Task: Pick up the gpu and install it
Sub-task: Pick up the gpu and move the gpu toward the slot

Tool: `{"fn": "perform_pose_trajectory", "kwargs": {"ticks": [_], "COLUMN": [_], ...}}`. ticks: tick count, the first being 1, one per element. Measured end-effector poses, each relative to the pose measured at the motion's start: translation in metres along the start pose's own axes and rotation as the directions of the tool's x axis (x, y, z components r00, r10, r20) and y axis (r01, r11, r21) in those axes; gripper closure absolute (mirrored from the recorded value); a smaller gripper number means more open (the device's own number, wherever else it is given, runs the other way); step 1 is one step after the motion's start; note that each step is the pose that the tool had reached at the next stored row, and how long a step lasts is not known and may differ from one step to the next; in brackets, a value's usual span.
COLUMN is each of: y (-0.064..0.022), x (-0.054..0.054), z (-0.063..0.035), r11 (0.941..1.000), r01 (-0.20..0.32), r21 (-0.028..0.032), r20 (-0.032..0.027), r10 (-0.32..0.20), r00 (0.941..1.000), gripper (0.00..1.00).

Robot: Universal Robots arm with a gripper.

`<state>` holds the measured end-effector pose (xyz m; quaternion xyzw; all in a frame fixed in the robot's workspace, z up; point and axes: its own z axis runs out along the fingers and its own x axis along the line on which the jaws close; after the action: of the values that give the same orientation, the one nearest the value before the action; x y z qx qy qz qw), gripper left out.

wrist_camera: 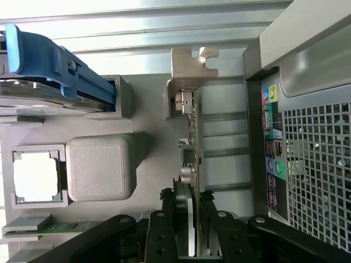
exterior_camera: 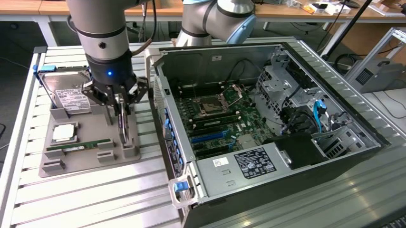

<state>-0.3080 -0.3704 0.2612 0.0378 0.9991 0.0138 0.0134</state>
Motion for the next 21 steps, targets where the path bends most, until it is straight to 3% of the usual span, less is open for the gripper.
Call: {"fn": "perform_pose_trajectory", "kwargs": {"ticks": [21], "y": [0.0004], "x": [0.000], "z": [-0.0138], "r11": [1.0000], "r01": [0.000], "r21": [-0.0001], "r20": [0.0000], "r10": [0.000], "r00": [1.0000], "gripper": [0.70]}}
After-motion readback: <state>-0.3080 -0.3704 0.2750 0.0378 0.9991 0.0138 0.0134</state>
